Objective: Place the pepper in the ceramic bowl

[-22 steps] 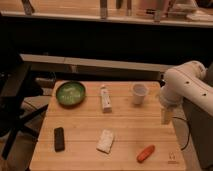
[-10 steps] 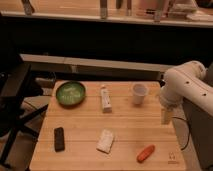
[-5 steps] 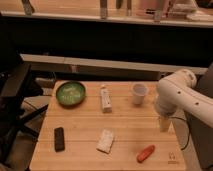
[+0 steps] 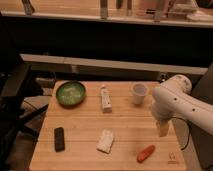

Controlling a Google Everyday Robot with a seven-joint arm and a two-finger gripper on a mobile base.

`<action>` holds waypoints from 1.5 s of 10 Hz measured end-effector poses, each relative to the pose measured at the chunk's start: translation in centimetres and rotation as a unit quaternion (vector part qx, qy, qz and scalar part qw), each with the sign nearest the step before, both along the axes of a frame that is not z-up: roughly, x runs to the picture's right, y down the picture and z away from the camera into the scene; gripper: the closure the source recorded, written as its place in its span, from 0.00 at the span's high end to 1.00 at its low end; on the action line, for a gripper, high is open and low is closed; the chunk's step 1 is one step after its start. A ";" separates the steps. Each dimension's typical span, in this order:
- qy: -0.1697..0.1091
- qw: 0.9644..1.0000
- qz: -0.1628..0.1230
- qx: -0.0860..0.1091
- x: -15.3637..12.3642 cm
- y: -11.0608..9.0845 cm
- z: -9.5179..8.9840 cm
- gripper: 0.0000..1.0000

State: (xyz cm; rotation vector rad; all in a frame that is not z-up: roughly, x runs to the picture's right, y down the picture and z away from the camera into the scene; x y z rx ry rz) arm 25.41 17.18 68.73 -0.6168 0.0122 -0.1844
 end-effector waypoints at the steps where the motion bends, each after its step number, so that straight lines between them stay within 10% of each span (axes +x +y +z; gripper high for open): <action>1: -0.006 1.000 -0.006 -0.002 -0.3 0.3 0.1 0.80; 15: -0.070 0.990 -0.119 -0.014 -3.5 5.5 1.3 0.80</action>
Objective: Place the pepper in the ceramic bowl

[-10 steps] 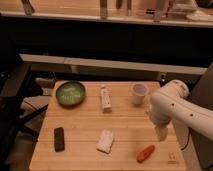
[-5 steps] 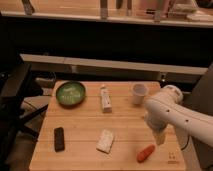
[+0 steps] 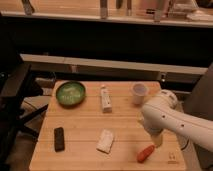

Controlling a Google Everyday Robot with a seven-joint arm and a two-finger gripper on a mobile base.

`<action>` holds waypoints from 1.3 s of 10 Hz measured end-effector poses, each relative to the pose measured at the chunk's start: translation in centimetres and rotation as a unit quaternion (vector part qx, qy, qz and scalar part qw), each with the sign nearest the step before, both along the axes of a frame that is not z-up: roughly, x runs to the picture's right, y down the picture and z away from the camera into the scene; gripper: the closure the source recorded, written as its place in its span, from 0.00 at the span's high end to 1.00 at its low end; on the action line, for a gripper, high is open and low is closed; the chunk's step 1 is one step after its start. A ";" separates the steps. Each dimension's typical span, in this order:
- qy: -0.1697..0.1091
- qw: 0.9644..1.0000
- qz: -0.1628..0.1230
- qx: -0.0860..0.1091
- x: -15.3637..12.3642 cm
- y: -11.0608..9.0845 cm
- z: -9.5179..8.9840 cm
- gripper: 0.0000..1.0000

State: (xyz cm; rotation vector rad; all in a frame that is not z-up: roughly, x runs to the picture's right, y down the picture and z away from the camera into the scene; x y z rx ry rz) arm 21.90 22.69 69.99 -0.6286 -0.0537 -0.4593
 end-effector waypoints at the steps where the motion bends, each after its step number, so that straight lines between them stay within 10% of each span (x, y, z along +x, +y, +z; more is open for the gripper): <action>1: -0.001 1.000 -0.001 0.000 0.0 0.1 0.1 0.80; 13: -0.049 0.999 -0.004 -0.007 0.1 4.5 2.7 0.80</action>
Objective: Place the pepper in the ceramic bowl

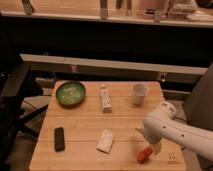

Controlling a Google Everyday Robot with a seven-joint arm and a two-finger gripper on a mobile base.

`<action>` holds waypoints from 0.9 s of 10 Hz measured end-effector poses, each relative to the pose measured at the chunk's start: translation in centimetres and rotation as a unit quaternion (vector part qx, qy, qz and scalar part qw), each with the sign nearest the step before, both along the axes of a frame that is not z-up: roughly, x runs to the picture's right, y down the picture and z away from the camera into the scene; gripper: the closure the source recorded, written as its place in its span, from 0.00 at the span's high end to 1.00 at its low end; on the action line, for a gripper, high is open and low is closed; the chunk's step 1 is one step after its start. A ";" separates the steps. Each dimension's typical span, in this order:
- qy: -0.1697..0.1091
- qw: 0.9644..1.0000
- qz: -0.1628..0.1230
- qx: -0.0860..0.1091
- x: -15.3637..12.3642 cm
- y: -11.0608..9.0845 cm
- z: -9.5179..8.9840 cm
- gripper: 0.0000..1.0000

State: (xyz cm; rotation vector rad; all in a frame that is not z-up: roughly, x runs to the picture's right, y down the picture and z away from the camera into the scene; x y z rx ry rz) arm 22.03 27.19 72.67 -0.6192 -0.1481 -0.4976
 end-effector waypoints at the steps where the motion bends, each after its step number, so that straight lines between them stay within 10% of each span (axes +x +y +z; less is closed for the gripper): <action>1: -0.005 1.000 0.001 -0.001 0.0 0.3 0.2 0.80; 9: -0.026 1.000 0.001 -0.013 0.3 2.4 2.1 0.80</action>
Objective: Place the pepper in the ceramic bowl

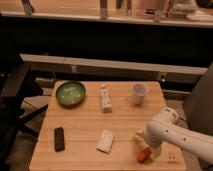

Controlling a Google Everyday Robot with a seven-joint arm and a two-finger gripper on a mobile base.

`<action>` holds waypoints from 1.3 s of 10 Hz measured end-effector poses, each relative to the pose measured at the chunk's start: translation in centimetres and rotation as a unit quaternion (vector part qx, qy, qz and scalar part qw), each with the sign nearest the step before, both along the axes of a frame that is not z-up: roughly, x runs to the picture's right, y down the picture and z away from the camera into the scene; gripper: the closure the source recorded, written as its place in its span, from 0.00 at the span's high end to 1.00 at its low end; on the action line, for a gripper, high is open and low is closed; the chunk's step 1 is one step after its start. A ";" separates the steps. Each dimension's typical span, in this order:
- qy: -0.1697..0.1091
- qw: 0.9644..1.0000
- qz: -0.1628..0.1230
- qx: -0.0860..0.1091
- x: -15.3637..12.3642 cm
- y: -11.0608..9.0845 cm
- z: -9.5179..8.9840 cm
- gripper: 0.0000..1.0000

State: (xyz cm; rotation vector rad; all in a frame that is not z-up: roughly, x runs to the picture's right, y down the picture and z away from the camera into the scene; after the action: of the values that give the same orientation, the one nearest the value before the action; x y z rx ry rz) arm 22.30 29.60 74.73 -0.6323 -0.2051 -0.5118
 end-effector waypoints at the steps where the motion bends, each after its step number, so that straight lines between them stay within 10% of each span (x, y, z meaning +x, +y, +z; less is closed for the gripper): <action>1: -0.002 1.000 -0.001 -0.001 0.0 0.2 0.2 0.80; 13: -0.014 1.000 -0.005 -0.014 0.4 0.8 1.2 0.80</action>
State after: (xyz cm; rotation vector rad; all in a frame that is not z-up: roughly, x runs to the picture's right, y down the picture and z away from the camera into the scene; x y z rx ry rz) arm 22.69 30.38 75.91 -0.6539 -0.2368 -0.5286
